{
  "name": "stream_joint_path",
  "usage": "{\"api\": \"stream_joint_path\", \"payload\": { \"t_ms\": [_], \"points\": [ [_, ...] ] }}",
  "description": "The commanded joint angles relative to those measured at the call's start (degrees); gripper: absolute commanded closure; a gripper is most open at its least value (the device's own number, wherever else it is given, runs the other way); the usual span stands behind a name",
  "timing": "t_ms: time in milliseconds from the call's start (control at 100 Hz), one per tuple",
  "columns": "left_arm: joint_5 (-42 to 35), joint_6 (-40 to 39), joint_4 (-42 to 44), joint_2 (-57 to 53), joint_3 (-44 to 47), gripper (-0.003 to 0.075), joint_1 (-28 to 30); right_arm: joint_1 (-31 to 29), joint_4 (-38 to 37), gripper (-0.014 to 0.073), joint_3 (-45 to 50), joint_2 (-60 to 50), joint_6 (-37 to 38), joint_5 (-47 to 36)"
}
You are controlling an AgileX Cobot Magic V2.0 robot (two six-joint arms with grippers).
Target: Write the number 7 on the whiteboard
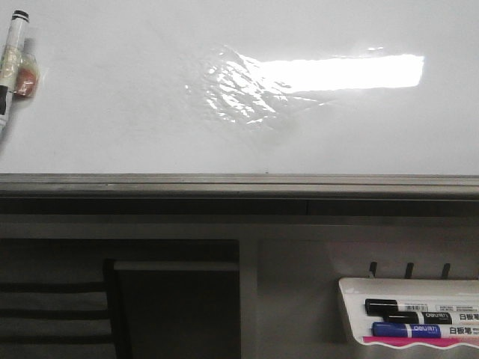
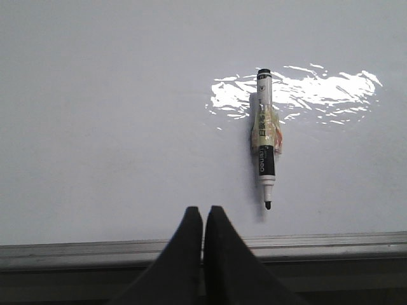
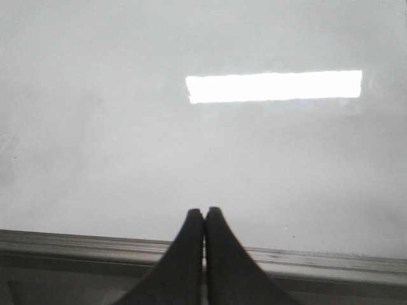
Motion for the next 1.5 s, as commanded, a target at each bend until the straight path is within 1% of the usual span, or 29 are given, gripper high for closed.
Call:
{"api": "stream_joint_path", "payload": {
  "t_ms": [0, 630, 770, 880, 960, 1070, 1180, 1280, 1390, 1490],
  "points": [
    [-4.55, -0.07, -0.62, -1.10, 2.00, 0.0741, -0.03, -0.40, 0.13, 0.0665, 1.77, -1.13, 0.16, -4.99],
    [-4.51, -0.07, -0.62, -1.10, 2.00, 0.0741, -0.03, -0.40, 0.13, 0.0665, 1.77, -1.13, 0.16, -4.99],
    [-4.66, -0.07, -0.62, -1.10, 2.00, 0.0741, -0.03, -0.40, 0.13, 0.0665, 1.77, -1.13, 0.16, -8.84],
    [-6.71, -0.07, -0.86, -1.10, 1.74, 0.0741, -0.03, -0.40, 0.13, 0.0665, 1.49, -1.13, 0.16, -11.77],
    [-6.93, -0.07, -1.08, -1.10, 0.49, 0.0741, -0.03, -0.40, 0.63, 0.0665, -0.37, -1.13, 0.16, -8.89],
    [-4.92, -0.07, -4.39, -0.85, -2.86, 0.0741, -0.03, -0.40, 1.07, 0.0665, -5.49, -0.90, 0.16, 0.11],
    [0.43, -0.07, -6.77, -0.85, -8.35, 0.0741, -0.03, -0.40, 1.07, 0.0665, -10.97, 0.87, 0.16, 6.75],
    [5.72, -0.07, -6.87, 0.53, -14.36, 0.0741, -0.03, -0.40, 1.07, 0.0665, -16.34, 4.47, 0.16, 9.73],
    [11.51, -0.07, -6.76, 4.43, -21.52, 0.0741, -0.03, -0.40, 1.07, 0.0665, -22.29, 9.57, 0.16, 12.98],
    [16.41, -0.07, -6.76, 10.14, -27.34, 0.0741, -0.03, -0.40, 0.28, 0.0665, -27.34, 15.66, 0.16, 15.80]
  ]
}}
